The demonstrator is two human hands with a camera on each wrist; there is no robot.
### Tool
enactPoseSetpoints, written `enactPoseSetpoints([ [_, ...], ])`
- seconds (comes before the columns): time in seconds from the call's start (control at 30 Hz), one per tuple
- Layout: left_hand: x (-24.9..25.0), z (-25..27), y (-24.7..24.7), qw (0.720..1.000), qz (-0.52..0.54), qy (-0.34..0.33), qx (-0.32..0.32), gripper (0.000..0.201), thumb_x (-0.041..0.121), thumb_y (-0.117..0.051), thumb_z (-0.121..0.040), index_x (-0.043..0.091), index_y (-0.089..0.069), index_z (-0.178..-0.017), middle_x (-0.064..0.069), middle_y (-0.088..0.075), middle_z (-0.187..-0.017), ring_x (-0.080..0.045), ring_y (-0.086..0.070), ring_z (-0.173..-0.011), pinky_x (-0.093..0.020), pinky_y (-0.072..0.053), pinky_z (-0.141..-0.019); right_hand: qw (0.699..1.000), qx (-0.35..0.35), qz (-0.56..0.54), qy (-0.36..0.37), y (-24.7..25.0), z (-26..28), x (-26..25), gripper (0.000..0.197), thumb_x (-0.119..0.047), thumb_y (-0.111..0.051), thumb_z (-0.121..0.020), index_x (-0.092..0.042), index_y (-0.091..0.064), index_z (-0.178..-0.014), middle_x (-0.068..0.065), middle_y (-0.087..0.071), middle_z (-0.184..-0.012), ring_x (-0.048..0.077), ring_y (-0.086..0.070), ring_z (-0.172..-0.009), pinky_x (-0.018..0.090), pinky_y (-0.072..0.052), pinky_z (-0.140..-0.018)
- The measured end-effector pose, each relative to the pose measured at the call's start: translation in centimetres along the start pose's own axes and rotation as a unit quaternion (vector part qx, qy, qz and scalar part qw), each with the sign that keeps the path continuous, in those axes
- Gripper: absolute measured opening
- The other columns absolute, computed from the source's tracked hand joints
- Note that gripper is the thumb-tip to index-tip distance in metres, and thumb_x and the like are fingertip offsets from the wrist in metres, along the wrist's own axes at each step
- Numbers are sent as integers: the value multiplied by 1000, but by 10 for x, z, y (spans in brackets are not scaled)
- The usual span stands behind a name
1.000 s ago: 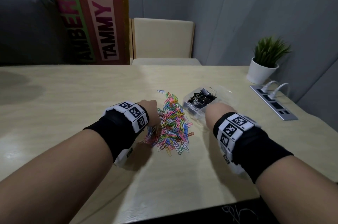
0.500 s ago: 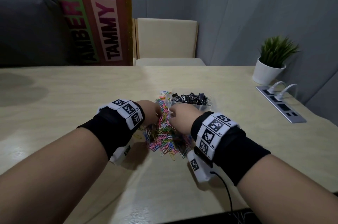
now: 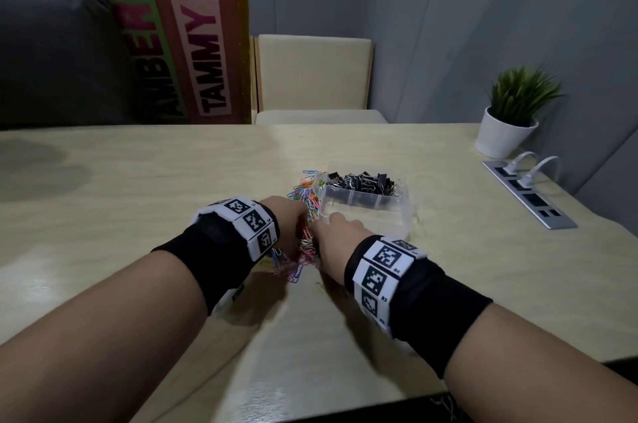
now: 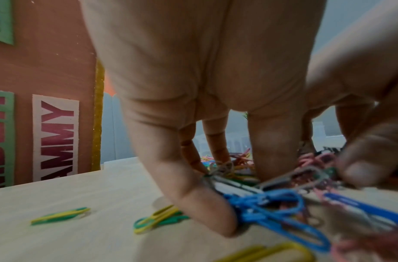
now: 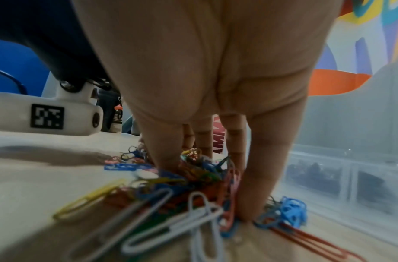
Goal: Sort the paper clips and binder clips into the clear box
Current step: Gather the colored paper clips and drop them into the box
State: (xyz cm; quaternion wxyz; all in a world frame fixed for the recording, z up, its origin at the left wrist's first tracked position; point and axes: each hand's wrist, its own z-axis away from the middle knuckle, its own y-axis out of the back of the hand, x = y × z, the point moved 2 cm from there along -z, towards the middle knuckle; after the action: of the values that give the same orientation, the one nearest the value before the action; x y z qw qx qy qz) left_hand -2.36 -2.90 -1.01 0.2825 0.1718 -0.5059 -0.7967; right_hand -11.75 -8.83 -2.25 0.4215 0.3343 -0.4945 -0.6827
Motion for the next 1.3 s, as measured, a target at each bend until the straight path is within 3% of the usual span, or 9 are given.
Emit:
enactPoseSetpoints([
  [0.1, -1, -4, -1, 1000, -19, -1, 24, 41, 20, -68, -87, 14, -58, -126, -6, -64, -115, -20, -52, -82, -21, -42, -53, 1000, 9, -7, 6, 1, -1, 6, 32, -8, -42, -96, -10, -47, -127, 15, -47, -121, 38, -54, -113, 42, -47, -89],
  [0.2, -4, -9, -3, 998, -38, -6, 50, 30, 20, -63, -90, 15, -67, -119, -3, -68, -107, -19, -50, -82, -24, -42, -68, 999, 23, -4, 21, 3, -1, 12, 31, -2, -39, -95, -7, -51, -124, 17, -52, -117, 35, -57, -108, 39, -47, -90],
  [0.33, -8, -15, -1, 996, -34, -2, 78, 3, 19, -64, -89, 19, -67, -90, 0, -58, -87, -19, -49, -76, -24, -42, -67, 998, 53, 7, 28, 13, 2, 19, 29, 2, -43, -93, -2, -60, -117, 16, -62, -116, 29, -59, -108, 32, -48, -88],
  [0.4, -10, -15, 1, 996, -23, 1, 88, 7, 18, -66, -88, 22, -62, -84, 0, -57, -84, -19, -49, -75, -24, -42, -66, 998, 61, 7, 25, 19, 1, 20, 29, -2, -48, -94, -4, -62, -119, 13, -64, -117, 27, -61, -110, 31, -49, -91],
  [0.57, -13, -13, 10, 994, 6, 7, 107, 21, 18, -65, -88, 13, -74, -107, 0, -68, -93, -18, -55, -78, -26, -48, -70, 990, 112, -91, 6, 42, -3, 28, 22, -14, -59, -93, -13, -66, -114, 4, -66, -115, 22, -61, -107, 29, -48, -90],
  [0.7, -18, -8, 20, 991, 54, 5, 124, 17, 21, -70, -88, 13, -75, -102, -2, -76, -99, -15, -67, -71, -28, -58, -79, 970, 160, -182, -30, 54, -9, 45, 22, -19, -68, -87, -15, -69, -109, 3, -68, -109, 21, -62, -96, 25, -47, -81],
  [0.8, -23, -6, 24, 988, 78, 8, 131, 18, 24, -71, -87, 15, -75, -102, -2, -76, -98, -18, -75, -80, -27, -59, -79, 955, 183, -224, -65, 54, -17, 61, 21, -20, -72, -83, -16, -71, -104, 4, -71, -104, 23, -65, -98, 27, -50, -83],
  [1.03, -24, -7, 31, 976, 145, 6, 161, 15, 24, -74, -85, 14, -74, -96, -2, -77, -90, -14, -76, -74, -28, -61, -77, 955, 181, -215, -97, 42, -22, 88, 21, -11, -65, -85, -16, -70, -105, 6, -71, -105, 24, -63, -98, 22, -41, -73],
  [1.3, 0, -15, 46, 933, 256, -34, 252, 8, 21, -77, -81, 15, -74, -86, 0, -73, -79, -18, -74, -73, -31, -62, -75, 952, 175, -223, -115, 35, -26, 103, 21, -18, -64, -86, -19, -71, -106, 2, -70, -111, 22, -63, -101, 27, -49, -83],
])
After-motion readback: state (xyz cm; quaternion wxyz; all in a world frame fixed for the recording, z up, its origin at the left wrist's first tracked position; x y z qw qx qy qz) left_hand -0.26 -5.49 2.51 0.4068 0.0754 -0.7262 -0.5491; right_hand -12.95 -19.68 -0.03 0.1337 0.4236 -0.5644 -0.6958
